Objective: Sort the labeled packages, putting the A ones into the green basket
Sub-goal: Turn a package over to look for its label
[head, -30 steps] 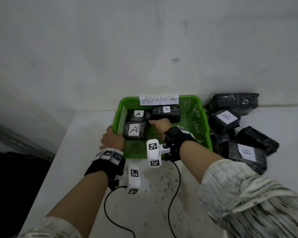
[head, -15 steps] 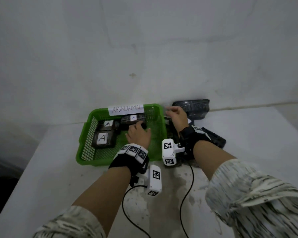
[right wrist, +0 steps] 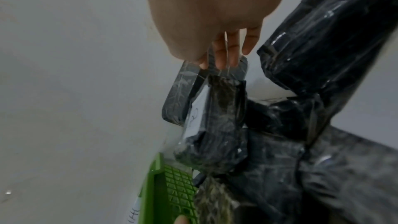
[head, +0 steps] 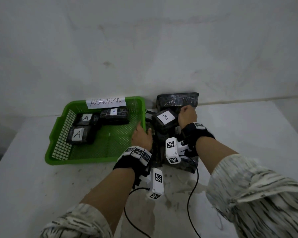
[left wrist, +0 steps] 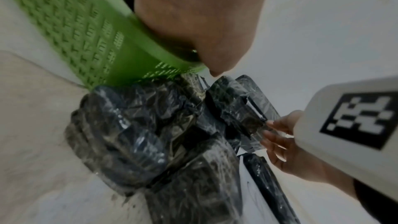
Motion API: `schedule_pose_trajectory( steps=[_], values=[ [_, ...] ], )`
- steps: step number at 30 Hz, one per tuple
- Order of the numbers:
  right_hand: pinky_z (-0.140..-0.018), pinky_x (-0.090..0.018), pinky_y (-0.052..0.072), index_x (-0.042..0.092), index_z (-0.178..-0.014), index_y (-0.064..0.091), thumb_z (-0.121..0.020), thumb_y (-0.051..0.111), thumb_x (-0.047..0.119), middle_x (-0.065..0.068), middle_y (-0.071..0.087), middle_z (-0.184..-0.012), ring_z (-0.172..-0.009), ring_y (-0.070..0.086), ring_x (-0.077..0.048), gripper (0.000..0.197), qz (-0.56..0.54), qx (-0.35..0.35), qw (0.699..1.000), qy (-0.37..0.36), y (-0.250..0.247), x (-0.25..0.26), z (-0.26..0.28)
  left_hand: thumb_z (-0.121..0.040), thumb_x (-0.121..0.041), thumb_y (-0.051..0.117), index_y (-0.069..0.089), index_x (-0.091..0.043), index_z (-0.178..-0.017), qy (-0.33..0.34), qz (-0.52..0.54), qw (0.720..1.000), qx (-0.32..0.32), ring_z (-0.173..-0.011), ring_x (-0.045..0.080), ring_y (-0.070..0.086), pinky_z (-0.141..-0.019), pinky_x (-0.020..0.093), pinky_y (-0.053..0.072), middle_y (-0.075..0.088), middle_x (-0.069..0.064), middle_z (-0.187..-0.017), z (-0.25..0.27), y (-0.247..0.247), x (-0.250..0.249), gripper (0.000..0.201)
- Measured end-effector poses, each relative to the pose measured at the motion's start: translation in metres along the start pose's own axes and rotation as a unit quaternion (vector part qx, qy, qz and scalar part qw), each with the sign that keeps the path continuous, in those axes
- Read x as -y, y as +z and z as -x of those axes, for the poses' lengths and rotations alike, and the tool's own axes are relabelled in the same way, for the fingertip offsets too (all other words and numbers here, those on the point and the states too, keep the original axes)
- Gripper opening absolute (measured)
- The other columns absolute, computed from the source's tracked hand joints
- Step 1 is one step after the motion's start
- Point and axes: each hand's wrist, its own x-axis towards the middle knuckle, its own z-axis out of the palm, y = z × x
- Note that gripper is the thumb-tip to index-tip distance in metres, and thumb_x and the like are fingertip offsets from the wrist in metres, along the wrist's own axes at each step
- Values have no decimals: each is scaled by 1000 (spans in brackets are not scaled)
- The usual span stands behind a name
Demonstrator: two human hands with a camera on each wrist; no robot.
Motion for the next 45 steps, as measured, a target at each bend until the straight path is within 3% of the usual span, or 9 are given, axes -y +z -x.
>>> schedule_pose_trajectory(
  steps=[10, 15, 19, 23, 26, 30, 34, 41, 45],
  values=[
    [-104, -47, 38, 12, -112, 65, -90, 49, 17, -16, 63, -120, -112, 57, -36, 27, 157, 167, 973, -25, 0, -26, -4, -93, -9, 43, 36, -7, -139, 27, 57, 998, -28, -112, 31, 53, -93, 38, 44, 52, 16, -128, -2, 8, 5, 46],
    [-87, -39, 49, -2, -115, 63, -82, 63, 4, -22, 65, -112, -100, 62, -34, 33, 118, 291, 949, 1, -4, -16, -8, -93, -8, 43, 35, -8, -139, 22, 61, 998, -28, -113, 31, 53, -94, 38, 44, 51, 17, -128, -2, 9, 6, 47],
    [-85, -38, 50, 6, -106, 67, -75, 75, 21, -13, 68, -101, -93, 62, -28, 36, 126, 393, 910, 28, -5, -6, -9, -92, -7, 42, 33, -8, -141, 15, 64, 998, -21, -114, 33, 51, -93, 38, 42, 49, 17, -130, -1, 8, 5, 49],
    [-94, -40, 51, 2, -124, 52, -67, 82, 22, -12, 63, -119, -107, 60, -32, 68, 146, 329, 933, 20, 10, -9, -6, -93, -8, 43, 33, -10, -140, 8, 64, 998, -15, -116, 33, 50, -95, 39, 42, 48, 17, -131, 0, 7, 4, 49],
    [-100, -46, 43, 7, -130, 38, -58, 68, 44, -15, 54, -128, -114, 54, -36, 87, 176, 252, 951, 6, 15, -12, 1, -92, -9, 46, 31, -10, -141, 7, 55, 998, -9, -119, 34, 49, -98, 42, 42, 47, 17, -133, -1, 5, 4, 51],
    [-108, -51, 30, 9, -133, 37, -75, 56, 46, -18, 42, -136, -120, 47, -41, 72, 151, 145, 978, 2, -1, -8, 12, -91, -13, 51, 23, -12, -145, 3, 50, 999, -9, -128, 33, 41, -103, 45, 38, 39, 17, -141, 3, -1, -3, 61],
    [-101, -48, 40, 5, -133, 38, -78, 69, 26, -20, 38, -135, -119, 48, -41, 66, 74, 79, 993, -41, -16, -7, 20, -91, -23, 54, 32, -18, -142, 14, 4, 999, -35, -129, 31, 38, -105, 46, 35, 32, 12, -143, 9, -14, -13, 55],
    [-108, -48, 33, 8, -148, 22, -64, 85, 14, -18, 27, -144, -134, 30, -33, 105, 36, 109, 984, -139, -30, 1, 54, -97, -34, 40, 61, -27, -119, 100, -18, 995, 8, -127, 28, 37, -106, 38, 26, 50, 6, -134, 28, -37, -36, 31],
    [-107, -41, 34, 11, -149, 24, -61, 88, 16, -17, 30, -137, -130, 31, -33, 109, 56, 147, 968, -196, -31, 7, 79, -94, -33, 47, 55, -23, -111, 58, 191, 975, 101, -112, 29, 57, -101, 45, 42, 63, 11, -120, 38, -42, -43, 22]
  ],
)
